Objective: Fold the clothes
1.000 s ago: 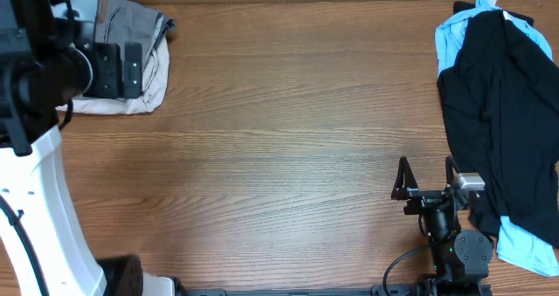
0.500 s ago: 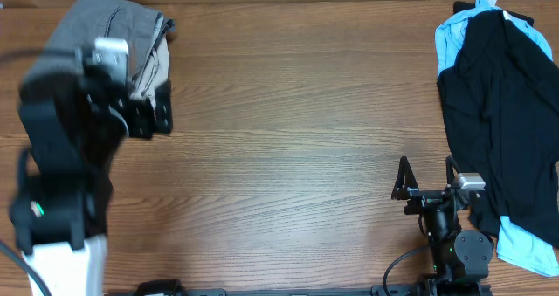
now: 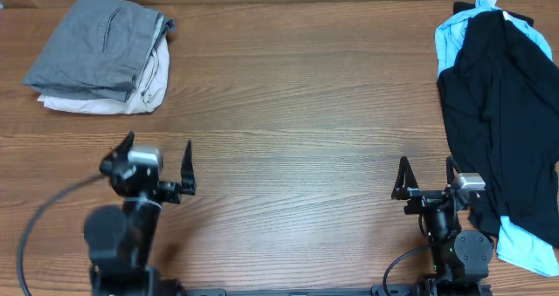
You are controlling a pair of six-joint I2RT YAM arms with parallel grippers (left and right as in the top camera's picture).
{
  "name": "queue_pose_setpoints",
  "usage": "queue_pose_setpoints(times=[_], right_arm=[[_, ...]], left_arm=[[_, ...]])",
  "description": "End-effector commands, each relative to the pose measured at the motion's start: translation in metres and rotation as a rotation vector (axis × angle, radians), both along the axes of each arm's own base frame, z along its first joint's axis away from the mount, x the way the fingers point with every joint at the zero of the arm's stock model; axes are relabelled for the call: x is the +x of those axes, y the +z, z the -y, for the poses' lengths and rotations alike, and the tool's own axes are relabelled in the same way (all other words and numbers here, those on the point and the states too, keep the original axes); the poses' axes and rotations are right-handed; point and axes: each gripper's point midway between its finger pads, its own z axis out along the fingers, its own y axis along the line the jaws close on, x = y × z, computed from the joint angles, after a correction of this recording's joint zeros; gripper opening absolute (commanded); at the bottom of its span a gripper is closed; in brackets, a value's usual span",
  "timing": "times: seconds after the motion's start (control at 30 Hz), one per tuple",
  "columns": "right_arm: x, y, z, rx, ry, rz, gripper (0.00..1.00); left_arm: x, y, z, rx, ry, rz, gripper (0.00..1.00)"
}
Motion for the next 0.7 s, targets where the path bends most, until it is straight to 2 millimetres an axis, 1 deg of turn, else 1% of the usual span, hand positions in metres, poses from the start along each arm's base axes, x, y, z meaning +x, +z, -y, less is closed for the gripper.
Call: queue_pose_setpoints(times=[0.0, 0.1, 0.17, 0.3, 0.43, 0.5, 0.6, 0.67], right_arm=[[0.000, -0.001, 0.000, -0.001, -0.001, 0.005, 1.00], [0.000, -0.001, 0.000, -0.001, -0.001, 0.005, 1.00], [0.000, -0.001, 0.000, -0.001, -0.001, 0.005, 1.00], [0.000, -0.001, 0.000, -0.001, -0.001, 0.005, 1.00], [0.000, -0.001, 0.000, -0.001, -0.001, 0.005, 1.00], [0.000, -0.001, 0.000, -0.001, -0.001, 0.005, 1.00], [0.000, -0.001, 0.000, -0.001, -0.001, 0.006, 1.00], [0.000, -0.001, 0.000, -0.001, -0.001, 0.005, 1.00]], left_arm=[[-0.008, -0.023, 0.002, -0.038, -0.002, 0.060, 1.00], [-0.012, -0.035, -0.005, -0.072, 0.040, 0.113, 1.00], [-0.015, -0.041, -0.010, -0.085, 0.070, 0.146, 1.00], [-0.019, -0.048, -0.013, -0.084, 0.085, 0.183, 1.00], [-0.019, -0.057, -0.013, -0.085, 0.090, 0.153, 1.00], [-0.019, -0.068, -0.014, -0.086, 0.093, 0.109, 1.00], [-0.019, -0.092, -0.014, -0.095, 0.102, 0.012, 1.00], [-0.019, -0.091, -0.014, -0.104, 0.101, 0.016, 1.00]])
